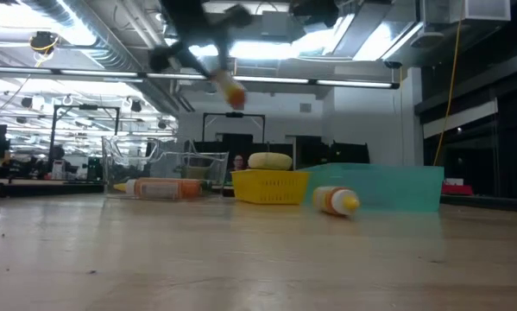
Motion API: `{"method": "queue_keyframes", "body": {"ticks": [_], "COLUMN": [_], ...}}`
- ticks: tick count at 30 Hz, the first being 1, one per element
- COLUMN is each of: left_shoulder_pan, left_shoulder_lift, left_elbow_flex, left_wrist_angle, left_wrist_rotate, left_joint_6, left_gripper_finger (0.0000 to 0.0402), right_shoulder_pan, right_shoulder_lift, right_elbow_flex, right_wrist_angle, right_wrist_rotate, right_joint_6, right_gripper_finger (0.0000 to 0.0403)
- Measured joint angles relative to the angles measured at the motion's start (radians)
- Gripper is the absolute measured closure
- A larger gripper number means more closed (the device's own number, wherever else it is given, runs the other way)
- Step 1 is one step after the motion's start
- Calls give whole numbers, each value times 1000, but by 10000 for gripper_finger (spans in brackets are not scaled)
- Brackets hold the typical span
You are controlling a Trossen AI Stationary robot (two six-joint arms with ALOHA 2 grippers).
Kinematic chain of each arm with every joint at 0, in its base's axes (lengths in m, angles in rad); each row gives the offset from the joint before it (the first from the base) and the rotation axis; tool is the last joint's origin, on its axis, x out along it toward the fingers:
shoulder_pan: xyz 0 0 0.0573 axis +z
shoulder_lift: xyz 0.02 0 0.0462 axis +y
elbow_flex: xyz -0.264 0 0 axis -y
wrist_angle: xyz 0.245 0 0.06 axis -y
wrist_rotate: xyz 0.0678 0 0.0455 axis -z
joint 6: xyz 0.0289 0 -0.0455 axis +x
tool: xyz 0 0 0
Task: Pick & Place Food Item
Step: Put the left yellow food coloring bottle into the transparent bin
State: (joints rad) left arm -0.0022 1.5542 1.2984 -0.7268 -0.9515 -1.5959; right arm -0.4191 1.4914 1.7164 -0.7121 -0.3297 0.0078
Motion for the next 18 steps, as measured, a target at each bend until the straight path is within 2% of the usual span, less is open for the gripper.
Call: {"method": "queue_keyframes", "body": {"ticks": [4,7,11,15,18], "left_shoulder_pan": [16,34,47,62,89], "left_shoulder_lift": [-50,-68,-104,-130,-147], "left_elbow_flex": [-2,-52,-209,-376,-437], "left_wrist_angle": [-219,-267,-127,99,186], "left_wrist_rotate": [-62,-83,-97,-80,-94], "left_joint_6": [-178,-335,-513,-536,-539], "left_gripper_finger": [288,288,288,288,288], "right_shoulder_pan": [0,0,0,0,0], "right_shoulder_lift": [0,0,0,0,0], "right_elbow_flex": [0,0,0,0,0], "right_wrist_angle": [7,15,17,16,8], "right_wrist_rotate": [0,0,0,-10,-22], "right_joint_6": [7,7,7,7,6], "right_gripper_finger": [156,156,156,156,156]}}
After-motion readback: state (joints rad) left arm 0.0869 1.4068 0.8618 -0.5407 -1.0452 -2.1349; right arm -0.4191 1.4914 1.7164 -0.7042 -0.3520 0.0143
